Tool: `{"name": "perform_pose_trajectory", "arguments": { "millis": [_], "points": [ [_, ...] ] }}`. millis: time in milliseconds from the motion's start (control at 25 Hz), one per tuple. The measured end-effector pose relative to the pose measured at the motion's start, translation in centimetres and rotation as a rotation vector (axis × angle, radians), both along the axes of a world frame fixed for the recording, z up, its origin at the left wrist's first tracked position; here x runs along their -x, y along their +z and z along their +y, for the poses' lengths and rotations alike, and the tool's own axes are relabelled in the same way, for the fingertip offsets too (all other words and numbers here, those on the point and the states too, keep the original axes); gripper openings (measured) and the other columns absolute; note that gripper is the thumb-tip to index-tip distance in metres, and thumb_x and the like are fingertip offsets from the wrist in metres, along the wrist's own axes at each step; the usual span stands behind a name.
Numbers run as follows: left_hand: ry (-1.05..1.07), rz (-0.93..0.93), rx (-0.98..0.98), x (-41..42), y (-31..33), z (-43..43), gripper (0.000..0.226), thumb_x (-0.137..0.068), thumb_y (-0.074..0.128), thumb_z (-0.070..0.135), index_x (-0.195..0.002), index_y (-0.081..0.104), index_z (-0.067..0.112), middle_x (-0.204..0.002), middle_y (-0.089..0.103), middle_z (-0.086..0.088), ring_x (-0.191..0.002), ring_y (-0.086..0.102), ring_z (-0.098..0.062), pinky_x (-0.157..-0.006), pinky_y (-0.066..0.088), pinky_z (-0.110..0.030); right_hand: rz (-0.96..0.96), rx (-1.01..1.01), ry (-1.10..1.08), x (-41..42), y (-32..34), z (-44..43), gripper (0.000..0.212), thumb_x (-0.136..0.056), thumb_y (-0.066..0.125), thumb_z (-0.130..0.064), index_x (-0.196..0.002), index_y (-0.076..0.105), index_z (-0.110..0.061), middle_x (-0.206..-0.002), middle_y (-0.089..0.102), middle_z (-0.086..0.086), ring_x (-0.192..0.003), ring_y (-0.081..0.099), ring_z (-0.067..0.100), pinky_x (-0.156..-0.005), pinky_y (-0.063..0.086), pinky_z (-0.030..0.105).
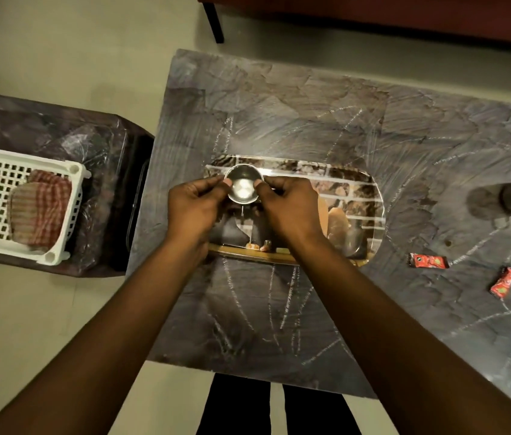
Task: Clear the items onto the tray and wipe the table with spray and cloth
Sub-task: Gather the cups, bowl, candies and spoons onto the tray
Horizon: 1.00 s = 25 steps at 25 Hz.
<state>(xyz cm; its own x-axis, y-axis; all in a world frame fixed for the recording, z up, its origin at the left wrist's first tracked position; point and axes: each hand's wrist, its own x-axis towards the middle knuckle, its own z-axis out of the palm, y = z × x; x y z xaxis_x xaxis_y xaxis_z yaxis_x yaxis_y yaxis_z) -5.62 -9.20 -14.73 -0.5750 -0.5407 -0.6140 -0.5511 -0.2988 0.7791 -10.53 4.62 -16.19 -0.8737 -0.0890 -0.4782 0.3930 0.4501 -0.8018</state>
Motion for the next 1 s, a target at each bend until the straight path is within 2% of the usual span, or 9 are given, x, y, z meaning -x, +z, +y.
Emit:
{"name": "perform_pose_trajectory", "arguments": {
  "millis": [160,280,400,520,680,760,880,960,1000],
  "points": [
    [0.015,-0.014,-0.027,1.0,-0.6,-1.3,0.009,-0.101,0.078,0.012,-0.107,0.084,0.007,-0.087,0.084,-0.011,-0.078,0.079,-0.028,-0.061,0.061,-0.031,0.03,-0.013,0.016,1.2,-0.6,-1.6,0.022,-0.099,0.069,-0.034,-0.103,0.086,-0.019,-0.079,0.082,-0.003,-0.071,0.079,0.011,-0.081,0.066,0.043],
    [0.021,-0.014,-0.023,1.3,-1.0,-1.6,0.017,-0.102,0.078,0.019,-0.113,0.084,0.007,-0.098,0.084,-0.021,-0.081,0.076,-0.035,-0.059,0.055,-0.035,0.006,0.034,0.01,1.6,-0.9,-2.3,0.024,-0.1,0.069,-0.032,-0.107,0.085,-0.015,-0.086,0.083,0.002,-0.08,0.081,0.02,-0.087,0.065,0.05],
    [0.013,-0.019,-0.008,1.3,-1.0,-1.7,0.024,-0.103,0.078,0.021,-0.12,0.083,0.005,-0.106,0.085,-0.024,-0.087,0.08,-0.042,-0.065,0.06,-0.044,-0.011,0.058,-0.003,1.7,-1.2,-2.4,0.025,-0.101,0.069,-0.03,-0.112,0.084,-0.014,-0.09,0.084,0.004,-0.082,0.081,0.022,-0.088,0.065,0.05],
    [0.016,-0.028,0.053,1.2,-0.6,-1.5,0.022,-0.102,0.079,0.018,-0.121,0.082,0.007,-0.107,0.086,-0.015,-0.092,0.083,-0.033,-0.071,0.065,-0.047,-0.045,0.073,-0.016,1.6,-1.1,-2.3,0.029,-0.1,0.071,-0.034,-0.119,0.082,-0.015,-0.101,0.084,0.004,-0.089,0.081,0.02,-0.091,0.065,0.048],
    [0.038,0.055,0.37,1.0,0.7,-0.6,0.032,-0.096,0.081,0.009,-0.128,0.073,0.01,-0.108,0.073,0.005,-0.088,0.07,-0.002,-0.082,0.061,-0.021,-0.083,0.079,-0.045,1.8,0.1,-0.3,0.039,-0.097,0.071,-0.049,-0.122,0.079,-0.02,-0.109,0.083,-0.002,-0.096,0.08,0.018,-0.093,0.065,0.049],
    [0.003,0.119,0.511,1.5,1.6,0.7,0.032,-0.093,0.08,0.007,-0.122,0.07,0.017,-0.115,0.067,-0.001,-0.086,0.06,-0.008,-0.08,0.054,-0.019,-0.069,0.098,-0.096,2.2,1.3,2.3,0.029,-0.096,0.071,-0.049,-0.107,0.08,-0.024,-0.097,0.082,-0.004,-0.091,0.08,0.018,-0.091,0.065,0.052],
    [-0.139,0.23,0.493,3.6,2.7,5.3,0.027,-0.094,0.076,0.002,-0.119,0.073,0.011,-0.116,0.073,-0.012,-0.083,0.062,-0.008,-0.078,0.055,-0.019,0.019,0.082,-0.202,3.0,3.3,9.2,0.014,-0.098,0.072,-0.038,-0.097,0.079,-0.025,-0.092,0.081,-0.002,-0.088,0.079,0.017,-0.09,0.064,0.052],
    [-0.25,0.259,0.411,5.1,3.2,9.9,0.022,-0.097,0.076,0.002,-0.116,0.075,0.012,-0.118,0.077,-0.013,-0.091,0.071,-0.014,-0.083,0.062,-0.023,0.103,0.05,-0.295,3.6,4.5,15.2,0.011,-0.099,0.072,-0.028,-0.099,0.079,-0.02,-0.086,0.079,-0.004,-0.079,0.075,0.01,-0.085,0.064,0.041],
    [-0.295,0.258,0.34,5.8,3.4,12.6,0.021,-0.098,0.075,0.001,-0.114,0.075,0.014,-0.118,0.077,-0.011,-0.098,0.074,-0.02,-0.089,0.065,-0.033,0.146,0.02,-0.346,3.9,5.1,18.6,0.009,-0.099,0.072,-0.024,-0.1,0.079,-0.019,-0.084,0.077,-0.007,-0.076,0.072,0.003,-0.082,0.062,0.032]
  ]
}}
